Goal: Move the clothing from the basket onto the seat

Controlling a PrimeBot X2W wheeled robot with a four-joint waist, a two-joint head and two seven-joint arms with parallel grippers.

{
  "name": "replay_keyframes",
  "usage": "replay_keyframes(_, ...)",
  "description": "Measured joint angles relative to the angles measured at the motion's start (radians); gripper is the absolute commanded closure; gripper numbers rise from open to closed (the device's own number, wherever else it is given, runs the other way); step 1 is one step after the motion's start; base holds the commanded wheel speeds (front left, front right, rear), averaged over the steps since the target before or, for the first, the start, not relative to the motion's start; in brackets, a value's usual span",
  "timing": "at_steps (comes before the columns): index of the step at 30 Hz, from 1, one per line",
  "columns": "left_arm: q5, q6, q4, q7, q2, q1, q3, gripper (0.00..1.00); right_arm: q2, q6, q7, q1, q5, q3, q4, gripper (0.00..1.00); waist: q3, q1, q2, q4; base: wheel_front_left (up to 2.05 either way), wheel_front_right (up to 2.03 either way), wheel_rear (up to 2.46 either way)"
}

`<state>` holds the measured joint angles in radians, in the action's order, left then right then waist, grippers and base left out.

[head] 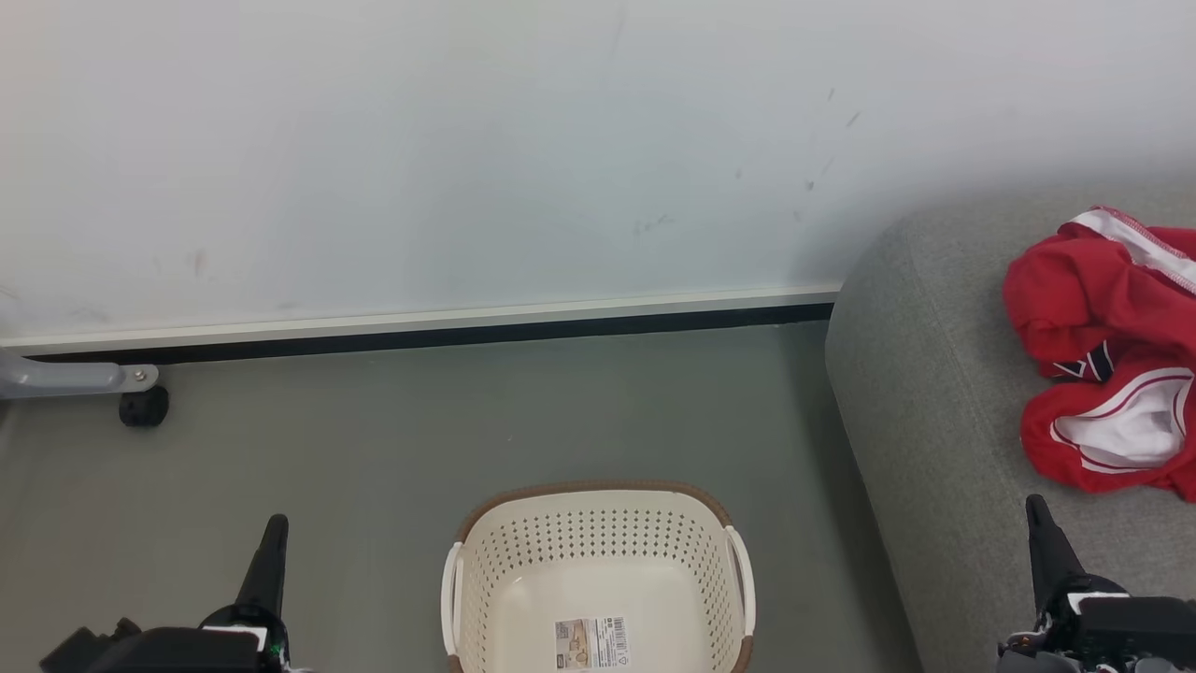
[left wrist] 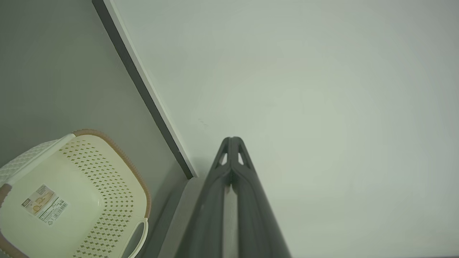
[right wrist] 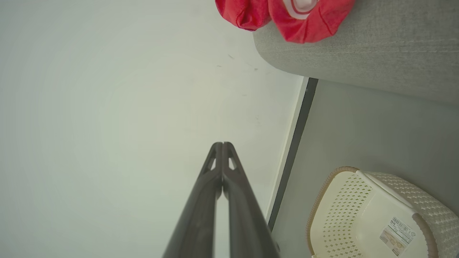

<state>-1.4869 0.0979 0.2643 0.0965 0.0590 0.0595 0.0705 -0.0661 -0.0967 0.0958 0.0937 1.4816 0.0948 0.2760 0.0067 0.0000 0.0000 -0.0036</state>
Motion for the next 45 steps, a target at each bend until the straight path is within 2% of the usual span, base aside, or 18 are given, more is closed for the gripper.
replay_keyframes(9, -0.099, 0.018, 0.022, 0.015, -0.015, 0.019, 0.019, 1.00, 0.021, -0.019, 0.018, 0.000, 0.113, 0.037, 0.021, 1.00, -0.005, 0.0000, 0.0000, 0.004, 0.00, 0.00, 0.00)
replay_keyframes(45, -0.114, 0.025, 0.027, 0.017, -0.017, 0.019, 0.020, 1.00, 0.022, -0.022, 0.018, 0.000, 0.114, 0.038, 0.022, 1.00, -0.005, 0.0000, 0.0000, 0.004, 0.00, 0.00, 0.00)
